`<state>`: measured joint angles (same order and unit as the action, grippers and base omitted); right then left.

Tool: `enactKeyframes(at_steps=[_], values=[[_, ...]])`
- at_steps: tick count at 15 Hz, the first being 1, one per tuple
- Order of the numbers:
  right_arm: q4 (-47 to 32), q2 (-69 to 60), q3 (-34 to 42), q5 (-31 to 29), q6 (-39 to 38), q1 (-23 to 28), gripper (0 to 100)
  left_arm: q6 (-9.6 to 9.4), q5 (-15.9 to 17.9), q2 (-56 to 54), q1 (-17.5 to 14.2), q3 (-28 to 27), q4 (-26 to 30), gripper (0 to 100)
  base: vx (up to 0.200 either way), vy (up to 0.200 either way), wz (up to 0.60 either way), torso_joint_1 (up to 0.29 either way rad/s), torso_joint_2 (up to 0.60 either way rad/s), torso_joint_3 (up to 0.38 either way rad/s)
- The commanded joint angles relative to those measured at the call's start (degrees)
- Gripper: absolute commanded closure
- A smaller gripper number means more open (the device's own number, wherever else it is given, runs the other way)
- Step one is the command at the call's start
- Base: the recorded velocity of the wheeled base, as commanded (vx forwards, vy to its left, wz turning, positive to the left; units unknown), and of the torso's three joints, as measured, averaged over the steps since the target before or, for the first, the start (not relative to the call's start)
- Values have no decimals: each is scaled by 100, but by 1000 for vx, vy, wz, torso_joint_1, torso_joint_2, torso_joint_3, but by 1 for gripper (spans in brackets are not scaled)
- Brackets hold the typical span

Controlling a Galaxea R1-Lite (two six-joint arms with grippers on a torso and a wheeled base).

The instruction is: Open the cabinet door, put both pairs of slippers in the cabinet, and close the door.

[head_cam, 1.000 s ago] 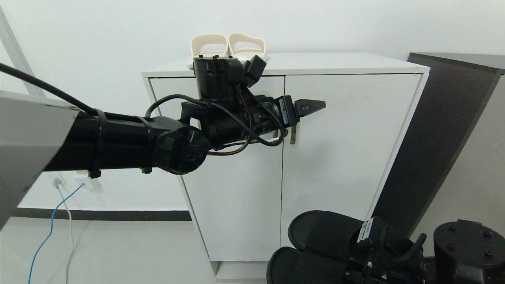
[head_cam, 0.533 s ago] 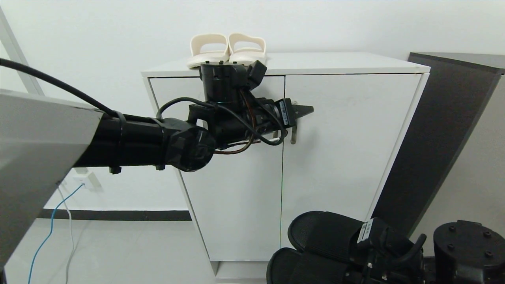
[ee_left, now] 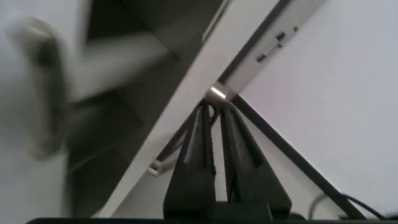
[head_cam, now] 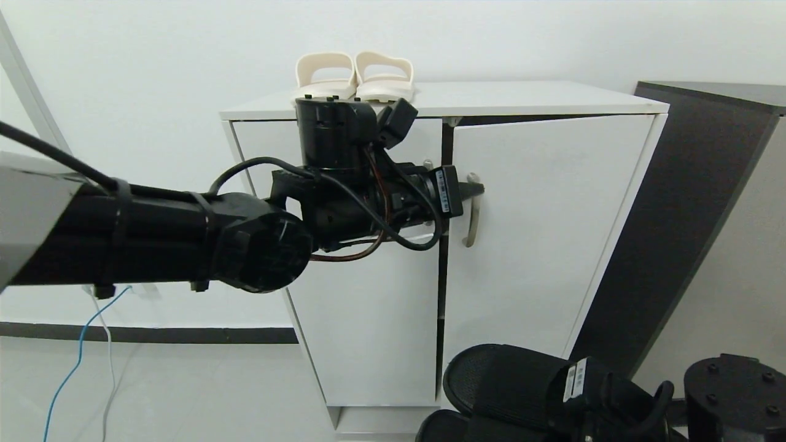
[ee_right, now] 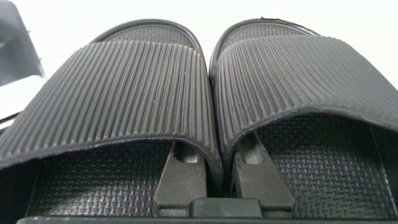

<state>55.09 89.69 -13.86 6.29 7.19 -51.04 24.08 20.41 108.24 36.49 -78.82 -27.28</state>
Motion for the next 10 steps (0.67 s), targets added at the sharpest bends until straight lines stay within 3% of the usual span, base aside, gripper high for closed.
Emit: enactKeyframes(at_steps=[1,3,6,10], values=[[2,-92,68,4,54,-37,100,-8,-10,-506,60,324,-14,100,0,0,0,0,0,0],[11,-144,68,21,37,-37,100,-17,-19,-761,52,631,-14,100,0,0,0,0,0,0],[2,-241,76,21,54,-46,100,-210,-10,-1182,34,1203,-128,100,0,0,0,0,0,0],[2,-224,76,4,72,-55,100,-140,60,-892,-335,1062,-348,100,0,0,0,0,0,0]])
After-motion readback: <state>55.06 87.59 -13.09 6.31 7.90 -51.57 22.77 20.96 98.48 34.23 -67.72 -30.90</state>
